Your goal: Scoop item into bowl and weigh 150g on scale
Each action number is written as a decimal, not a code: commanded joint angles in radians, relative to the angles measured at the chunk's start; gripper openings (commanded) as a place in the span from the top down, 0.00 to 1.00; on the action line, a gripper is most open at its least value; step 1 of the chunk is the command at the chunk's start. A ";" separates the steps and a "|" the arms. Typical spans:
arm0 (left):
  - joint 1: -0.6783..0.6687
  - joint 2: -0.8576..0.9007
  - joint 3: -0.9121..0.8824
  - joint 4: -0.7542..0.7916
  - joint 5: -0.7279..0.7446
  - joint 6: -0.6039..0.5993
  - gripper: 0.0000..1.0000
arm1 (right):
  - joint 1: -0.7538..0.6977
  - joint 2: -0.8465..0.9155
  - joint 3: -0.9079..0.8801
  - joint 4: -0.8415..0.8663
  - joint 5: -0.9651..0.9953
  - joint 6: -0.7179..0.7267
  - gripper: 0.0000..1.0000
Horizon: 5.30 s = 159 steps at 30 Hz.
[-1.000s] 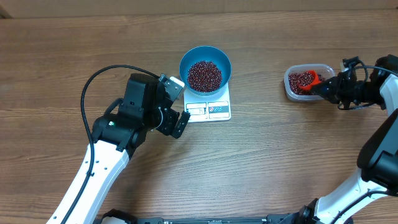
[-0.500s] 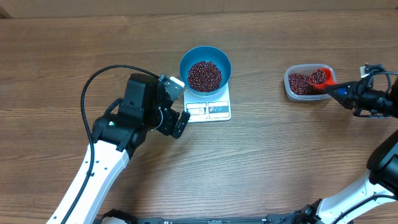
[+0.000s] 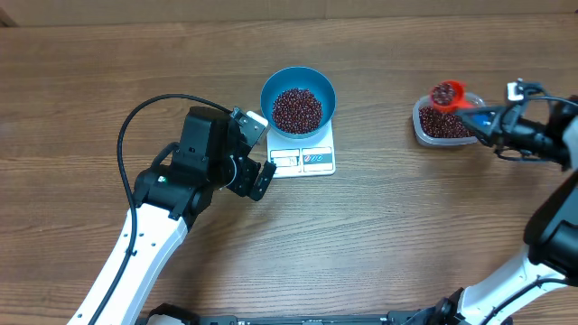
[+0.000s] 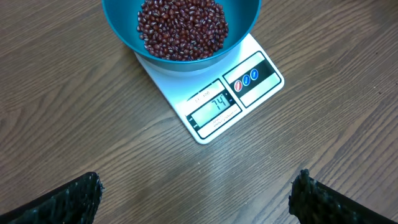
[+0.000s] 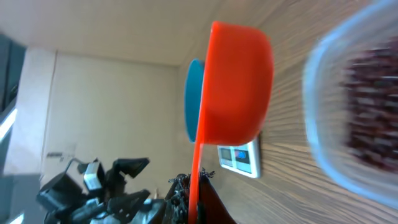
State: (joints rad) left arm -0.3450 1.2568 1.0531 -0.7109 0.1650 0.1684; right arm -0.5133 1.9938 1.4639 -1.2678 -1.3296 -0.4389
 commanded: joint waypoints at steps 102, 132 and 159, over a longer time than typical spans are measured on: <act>0.004 -0.008 -0.003 0.001 0.011 0.019 0.00 | 0.695 -0.176 0.352 0.286 0.760 0.407 0.96; 0.004 -0.008 -0.003 0.001 0.011 0.019 0.00 | 0.182 -0.266 0.348 0.035 0.856 0.272 0.96; 0.004 -0.008 -0.003 0.001 0.011 0.019 0.00 | 0.235 -0.061 0.240 0.031 1.214 0.174 0.96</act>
State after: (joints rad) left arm -0.3450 1.2568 1.0531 -0.7109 0.1650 0.1680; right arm -0.2935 1.9079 1.7069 -1.2396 -0.1463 -0.2375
